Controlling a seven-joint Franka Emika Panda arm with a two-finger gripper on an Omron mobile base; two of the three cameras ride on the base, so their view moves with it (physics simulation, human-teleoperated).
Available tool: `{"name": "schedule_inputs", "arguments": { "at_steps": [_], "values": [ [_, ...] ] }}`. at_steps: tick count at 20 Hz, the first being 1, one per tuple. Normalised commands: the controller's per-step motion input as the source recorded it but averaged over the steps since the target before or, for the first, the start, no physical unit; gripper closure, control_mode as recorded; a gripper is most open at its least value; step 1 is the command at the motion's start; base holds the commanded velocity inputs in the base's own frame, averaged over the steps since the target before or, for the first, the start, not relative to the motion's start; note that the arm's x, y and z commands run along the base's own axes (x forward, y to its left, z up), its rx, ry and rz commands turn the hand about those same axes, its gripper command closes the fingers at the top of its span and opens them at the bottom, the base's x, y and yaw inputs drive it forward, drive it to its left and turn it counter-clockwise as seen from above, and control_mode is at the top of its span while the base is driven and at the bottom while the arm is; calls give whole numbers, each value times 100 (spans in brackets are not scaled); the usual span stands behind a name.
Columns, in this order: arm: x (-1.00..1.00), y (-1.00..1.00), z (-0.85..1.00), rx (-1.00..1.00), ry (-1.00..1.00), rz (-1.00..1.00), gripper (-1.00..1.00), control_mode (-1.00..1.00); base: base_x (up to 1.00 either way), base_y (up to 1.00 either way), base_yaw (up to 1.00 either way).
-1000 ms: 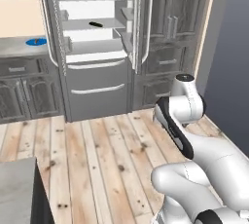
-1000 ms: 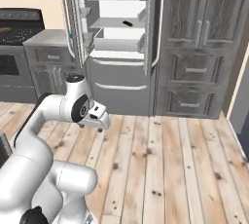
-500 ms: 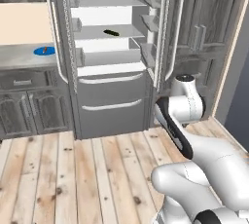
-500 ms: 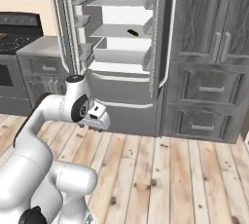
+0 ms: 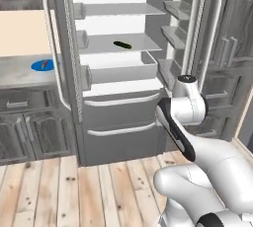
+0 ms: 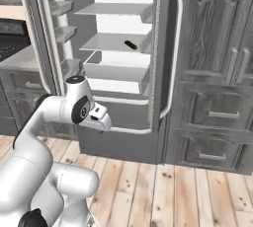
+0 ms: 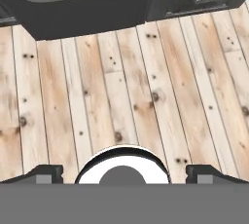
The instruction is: Place the cold items (banana and cucumber) from the fridge in one tupperware on the dining counter. Place the warm items (hot dog and kebab skewer) in the stove area in another tupperware.
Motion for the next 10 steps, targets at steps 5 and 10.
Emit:
{"name": "schedule_inputs", "arguments": {
  "at_steps": [5, 10],
  "values": [
    [0, 0, 0, 0, 0, 0, -100, 100, 100, 14, -1],
    [0, 0, 0, 0, 0, 0, -100, 100, 100, 16, -5]
  ]
}}
